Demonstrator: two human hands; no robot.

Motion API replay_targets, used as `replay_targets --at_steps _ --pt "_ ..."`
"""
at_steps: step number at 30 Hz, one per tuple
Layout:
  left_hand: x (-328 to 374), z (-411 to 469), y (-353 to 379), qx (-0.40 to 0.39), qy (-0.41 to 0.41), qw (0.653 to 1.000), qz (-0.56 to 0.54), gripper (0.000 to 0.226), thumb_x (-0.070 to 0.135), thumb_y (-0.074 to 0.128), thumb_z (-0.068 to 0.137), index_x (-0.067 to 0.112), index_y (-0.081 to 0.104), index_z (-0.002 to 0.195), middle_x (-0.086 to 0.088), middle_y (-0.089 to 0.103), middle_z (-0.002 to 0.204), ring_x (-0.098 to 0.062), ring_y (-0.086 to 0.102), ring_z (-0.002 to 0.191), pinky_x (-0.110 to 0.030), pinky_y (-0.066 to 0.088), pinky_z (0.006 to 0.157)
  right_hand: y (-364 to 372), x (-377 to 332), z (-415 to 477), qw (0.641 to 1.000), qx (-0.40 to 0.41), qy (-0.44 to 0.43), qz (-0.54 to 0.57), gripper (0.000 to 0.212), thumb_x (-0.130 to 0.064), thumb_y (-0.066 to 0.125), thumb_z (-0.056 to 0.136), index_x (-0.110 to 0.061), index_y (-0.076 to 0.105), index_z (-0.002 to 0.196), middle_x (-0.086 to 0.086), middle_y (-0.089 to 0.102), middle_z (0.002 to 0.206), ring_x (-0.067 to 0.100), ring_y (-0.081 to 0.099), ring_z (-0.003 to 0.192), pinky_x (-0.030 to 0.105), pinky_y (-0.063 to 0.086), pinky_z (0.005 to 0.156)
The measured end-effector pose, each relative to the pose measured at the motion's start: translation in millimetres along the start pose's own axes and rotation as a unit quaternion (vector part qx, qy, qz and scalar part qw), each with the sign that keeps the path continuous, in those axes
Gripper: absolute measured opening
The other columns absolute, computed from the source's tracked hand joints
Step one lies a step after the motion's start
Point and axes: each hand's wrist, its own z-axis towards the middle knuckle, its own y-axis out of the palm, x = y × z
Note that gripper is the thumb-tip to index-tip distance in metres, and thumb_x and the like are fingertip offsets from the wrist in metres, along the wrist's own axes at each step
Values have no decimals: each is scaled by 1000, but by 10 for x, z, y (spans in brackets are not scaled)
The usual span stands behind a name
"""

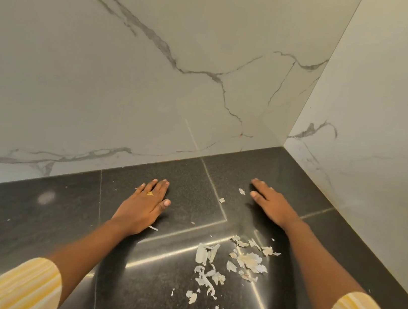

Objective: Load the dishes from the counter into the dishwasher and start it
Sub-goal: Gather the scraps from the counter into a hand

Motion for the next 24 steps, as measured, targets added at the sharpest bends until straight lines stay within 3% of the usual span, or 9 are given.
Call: replay_targets --at_steps 2,8,12,15,17,18,19,21,24 --pt "50 0 4 -3 -11 1000 9 59 45 11 99 16 1 150 2 -1 159 -12 -6 145 -29 -4 117 95 -259 -6 1000 -13 -20 11 49 -36 34 101 -23 24 147 -4 20 155 19 16 143 22 4 106" --pt "350 -127 81 -10 -23 1000 -8 61 45 10 100 11 3 150 -2 0 159 -14 -3 146 -30 -2 117 422 -694 -307 989 -101 -95 43 38 -28 37 101 -28 42 139 -10 31 150 22 25 140 45 15 117" --pt "722 -349 133 -33 9 999 14 63 48 6 98 11 1 149 -3 -4 158 -17 -6 146 -33 0 118 513 -731 -800 982 -114 -149 27 36 -28 37 101 -24 48 135 -11 36 147 7 28 137 31 12 117" --pt "1010 -602 201 -81 102 991 -8 78 62 -10 85 16 -3 148 -2 -9 156 -17 -10 144 -30 -6 115 454 -743 -1222 979 -133 -152 32 41 -44 39 97 -23 57 127 -16 56 128 10 58 113 23 37 101" --pt "1084 -739 216 -131 148 977 -82 87 69 -14 75 23 -4 148 4 -10 154 -12 -10 142 -27 -7 113 340 -680 -1453 984 -57 -123 113 56 -62 38 87 -22 63 118 -32 64 91 -2 63 70 11 49 69" --pt "1067 -778 202 -143 152 970 -127 84 70 -11 76 27 -5 147 8 -9 152 -10 -9 141 -26 -7 113 278 -595 -1519 984 0 -91 154 52 -59 42 87 -21 65 114 -32 65 87 -5 62 68 11 50 67" --pt "1018 -797 175 -139 144 967 -159 79 67 -7 79 28 -5 148 9 -9 152 -10 -9 142 -26 -7 112 215 -484 -1559 980 57 -53 185 41 -49 47 90 -21 65 113 -24 67 100 -2 65 85 18 52 81" --pt "876 -797 113 -96 96 976 -168 70 57 -2 87 22 -7 148 3 -8 154 -15 -6 144 -25 -8 112 108 -231 -1571 975 133 36 172 33 -29 47 96 -17 60 123 -4 55 132 17 47 128 32 32 110" --pt "691 -778 78 -56 16 991 -121 64 48 3 95 13 -9 147 -4 -8 156 -17 -6 145 -26 -8 113 112 -69 -1538 980 107 141 93 44 -34 31 101 -16 40 140 4 31 151 23 21 142 37 12 115"
